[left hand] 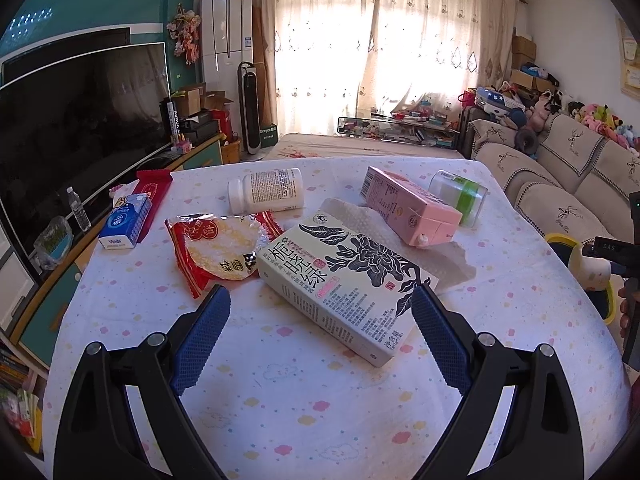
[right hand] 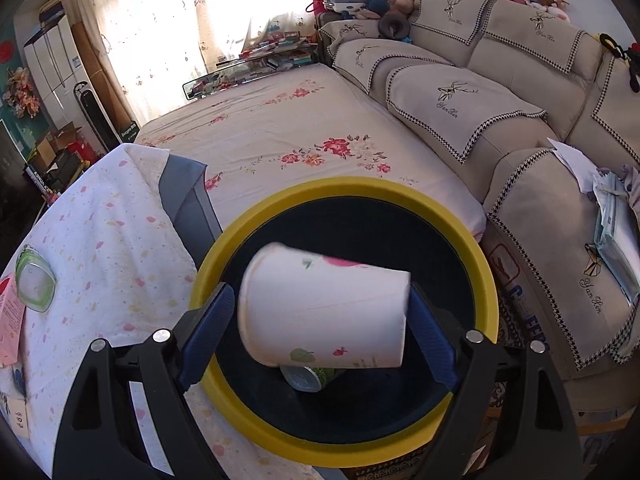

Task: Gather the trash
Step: 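Carry the paper cup with the right gripper over the bin and release, then grasp the pink strawberry-milk carton with the left gripper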

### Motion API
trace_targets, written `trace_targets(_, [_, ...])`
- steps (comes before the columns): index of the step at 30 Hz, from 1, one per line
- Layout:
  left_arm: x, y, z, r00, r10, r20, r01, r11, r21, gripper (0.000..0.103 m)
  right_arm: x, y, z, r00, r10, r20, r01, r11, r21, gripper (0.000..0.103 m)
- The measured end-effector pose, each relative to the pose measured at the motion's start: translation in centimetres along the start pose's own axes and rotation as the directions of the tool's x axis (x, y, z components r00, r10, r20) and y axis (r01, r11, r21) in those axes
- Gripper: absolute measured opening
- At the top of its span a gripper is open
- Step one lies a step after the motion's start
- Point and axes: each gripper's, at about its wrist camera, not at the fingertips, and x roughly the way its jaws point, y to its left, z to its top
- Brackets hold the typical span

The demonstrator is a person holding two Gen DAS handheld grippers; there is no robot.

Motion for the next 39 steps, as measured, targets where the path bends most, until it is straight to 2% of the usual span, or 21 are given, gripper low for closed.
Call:
trace_targets(3, [0.0,-0.1,0.0,1.000,-0.005,0.001,0.005,1.000,0.003,0.091,-0.8,0.0,0.0,1.000,-0.010,0.020,0.010,1.000,0.005,0.082])
trace_targets(9, [-0.2,-0.6,-0.1,1.000,-0.016,0.002,0.016,1.000,0.016,0.091,-4.5,2.8,0.2,0.991,0.094,0.093,-0.096,0.995,0.013,0.085])
trace_targets(13, [0.1,-1.4,0.0,1.000,-0.017,-0.022,0.017,1.000,0.022,0.091,-6.9,6.4,-0.6,0.974,0.152,0.167,-0.145,0.988,-0.058,0.086])
trace_targets(17, [-0.5,-3.2,1.2,0.999,-0.032,-0.032,0.033,0.999,0.032,0.091,-8.0,8.9,-2.0,0.959,0.159,0.234,-0.123,0.979,-0.161,0.088])
trace_targets(23, [1.6,-7.6,5.1,0.997,-0.014,-0.081,0.022,0.995,0.098,0.091,-7.5,10.1,-2.8,0.958,0.201,0.205,-0.156,0.963,-0.218,0.088])
trace_targets(30, [7.0,-10.7,9.0,0.983,0.019,-0.181,-0.005,0.997,0.080,0.091,-7.6,10.5,-3.4,0.954,0.223,0.200,-0.172,0.954,-0.246,0.088])
trace_targets(34, [9.7,-12.0,10.0,0.975,0.093,-0.200,-0.077,0.993,0.084,0.091,-7.7,10.6,-3.5,0.951,0.235,0.201,-0.181,0.950,-0.253,0.088])
trace_targets(39, [13.3,-12.0,11.0,0.951,0.179,-0.253,-0.169,0.984,0.063,0.089,-7.6,10.6,-3.6,0.951,0.244,0.188,-0.192,0.947,-0.259,0.088])
